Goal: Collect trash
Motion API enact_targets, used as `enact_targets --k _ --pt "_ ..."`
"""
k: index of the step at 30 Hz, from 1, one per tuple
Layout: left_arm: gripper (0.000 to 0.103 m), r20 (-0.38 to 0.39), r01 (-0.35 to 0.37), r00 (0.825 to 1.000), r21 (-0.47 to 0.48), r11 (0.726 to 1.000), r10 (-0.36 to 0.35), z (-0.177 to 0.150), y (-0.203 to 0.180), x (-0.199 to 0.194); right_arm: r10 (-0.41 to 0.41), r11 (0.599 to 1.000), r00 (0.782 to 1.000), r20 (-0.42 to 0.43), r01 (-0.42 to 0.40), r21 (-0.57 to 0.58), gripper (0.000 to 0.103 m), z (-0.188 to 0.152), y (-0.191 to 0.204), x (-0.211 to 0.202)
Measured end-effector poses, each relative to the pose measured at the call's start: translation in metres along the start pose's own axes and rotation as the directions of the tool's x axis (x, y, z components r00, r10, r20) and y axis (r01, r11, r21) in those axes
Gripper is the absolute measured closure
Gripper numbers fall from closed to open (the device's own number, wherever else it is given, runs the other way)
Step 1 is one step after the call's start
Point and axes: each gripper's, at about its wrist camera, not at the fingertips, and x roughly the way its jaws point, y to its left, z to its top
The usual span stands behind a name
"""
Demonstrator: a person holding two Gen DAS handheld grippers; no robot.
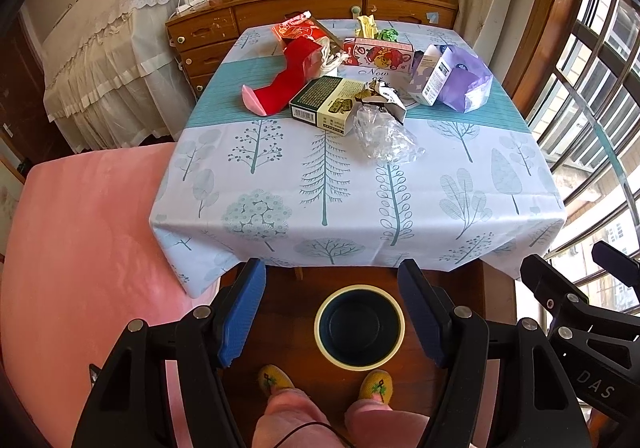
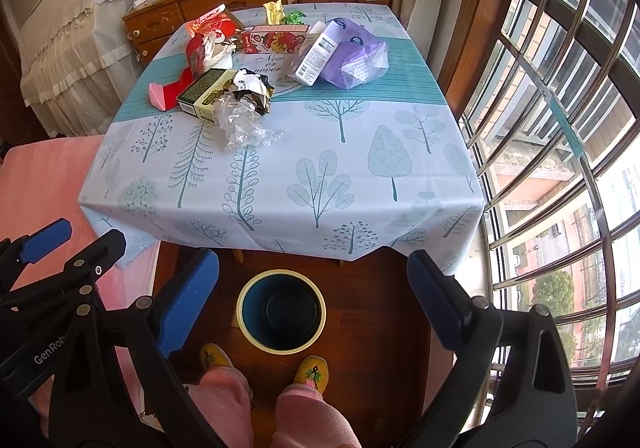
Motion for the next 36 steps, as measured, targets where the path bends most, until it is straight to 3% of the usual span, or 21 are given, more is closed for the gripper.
enact_targets --k 36 --pt "0.033 -0.005 -0.011 1.0 -0.017 1.0 0.011 -0.007 0.008 -0.002 0.007 1.0 1.0 0.002 -0.007 -0.025 0.009 -0.005 0.011 -0.01"
